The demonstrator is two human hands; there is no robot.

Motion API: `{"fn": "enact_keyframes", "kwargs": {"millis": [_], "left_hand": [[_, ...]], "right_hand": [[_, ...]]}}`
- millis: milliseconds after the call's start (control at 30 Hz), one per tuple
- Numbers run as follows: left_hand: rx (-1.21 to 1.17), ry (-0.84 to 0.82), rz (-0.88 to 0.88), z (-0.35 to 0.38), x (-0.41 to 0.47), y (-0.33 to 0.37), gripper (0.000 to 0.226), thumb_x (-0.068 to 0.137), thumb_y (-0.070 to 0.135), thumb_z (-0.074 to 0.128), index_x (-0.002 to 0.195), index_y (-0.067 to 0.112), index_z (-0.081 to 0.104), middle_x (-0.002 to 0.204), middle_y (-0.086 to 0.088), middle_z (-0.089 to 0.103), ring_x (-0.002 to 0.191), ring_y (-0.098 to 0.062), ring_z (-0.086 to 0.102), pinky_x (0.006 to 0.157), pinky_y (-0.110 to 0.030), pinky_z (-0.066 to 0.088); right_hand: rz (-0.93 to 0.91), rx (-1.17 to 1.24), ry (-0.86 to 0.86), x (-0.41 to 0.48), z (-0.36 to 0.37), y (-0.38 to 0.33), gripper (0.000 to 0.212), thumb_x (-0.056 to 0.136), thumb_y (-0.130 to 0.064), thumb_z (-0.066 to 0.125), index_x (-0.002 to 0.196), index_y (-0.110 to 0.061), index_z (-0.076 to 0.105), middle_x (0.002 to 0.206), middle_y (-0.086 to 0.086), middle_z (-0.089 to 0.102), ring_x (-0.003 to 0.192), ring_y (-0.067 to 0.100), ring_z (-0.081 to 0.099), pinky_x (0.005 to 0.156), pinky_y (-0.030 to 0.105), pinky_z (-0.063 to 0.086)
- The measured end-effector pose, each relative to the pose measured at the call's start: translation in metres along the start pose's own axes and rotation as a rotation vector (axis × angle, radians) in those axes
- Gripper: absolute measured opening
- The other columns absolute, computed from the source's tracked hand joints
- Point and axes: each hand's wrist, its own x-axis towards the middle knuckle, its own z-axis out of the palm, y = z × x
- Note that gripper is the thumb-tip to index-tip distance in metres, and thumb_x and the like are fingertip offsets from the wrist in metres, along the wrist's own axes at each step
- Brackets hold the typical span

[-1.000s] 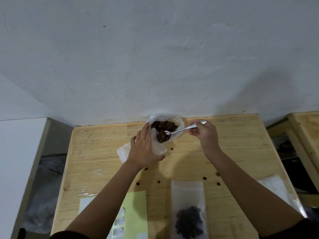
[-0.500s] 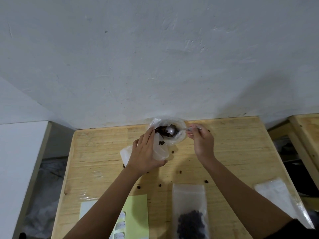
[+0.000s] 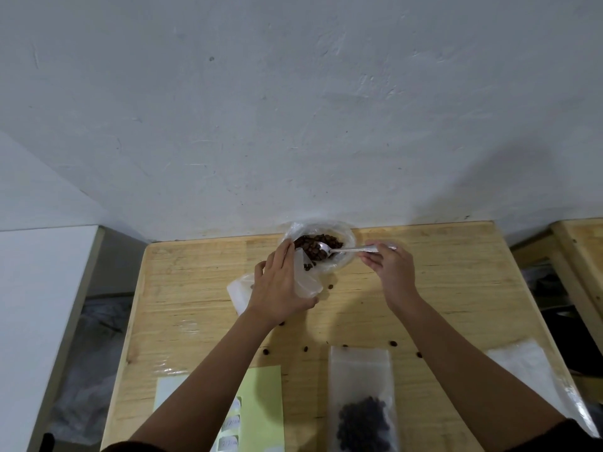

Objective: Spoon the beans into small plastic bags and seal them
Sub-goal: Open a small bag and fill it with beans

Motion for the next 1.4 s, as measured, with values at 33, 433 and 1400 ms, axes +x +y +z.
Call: {"fn": "enact_keyframes", "kwargs": {"millis": [33,433,1400], "left_hand": [[-0.004,0.005,-0.001,0.000,0.000,0.000,0.114,0.066,0.067,0.066,0.150,0.014,0.010,0.157,0.003,0.001,0.142,-0.014,0.011,0.112,-0.037,0.016],[-0.045,0.039,-0.005,0.001,0.003,-0.003,0.106,0.062,0.067,0.067,0.144,0.018,0.021,0.154,0.005,0.012,0.138,-0.014,0.023,0.108,-0.038,0.027],[-0.088,-0.032,0.039,0.000,-0.006,-0.009,0.117,0.067,0.065,0.067,0.150,0.015,0.001,0.158,0.004,-0.007,0.144,-0.013,0.007,0.113,-0.037,0.016]], "right_hand": [[-0.029,-0.030,-0.022,-0.001,-0.004,-0.003,0.021,0.095,-0.002,0.046,0.084,-0.001,0.063,0.082,0.011,0.066,0.062,0.012,0.068,0.064,0.019,0.057],[-0.266,-0.222,-0.254,-0.014,-0.008,-0.017,0.022,0.094,-0.005,0.050,0.082,-0.007,0.068,0.072,0.008,0.069,0.063,0.015,0.068,0.062,0.020,0.055],[0.066,0.119,0.086,-0.006,0.000,-0.014,0.019,0.093,0.001,0.047,0.081,0.000,0.062,0.082,0.013,0.062,0.072,0.019,0.064,0.060,0.015,0.056]]}}
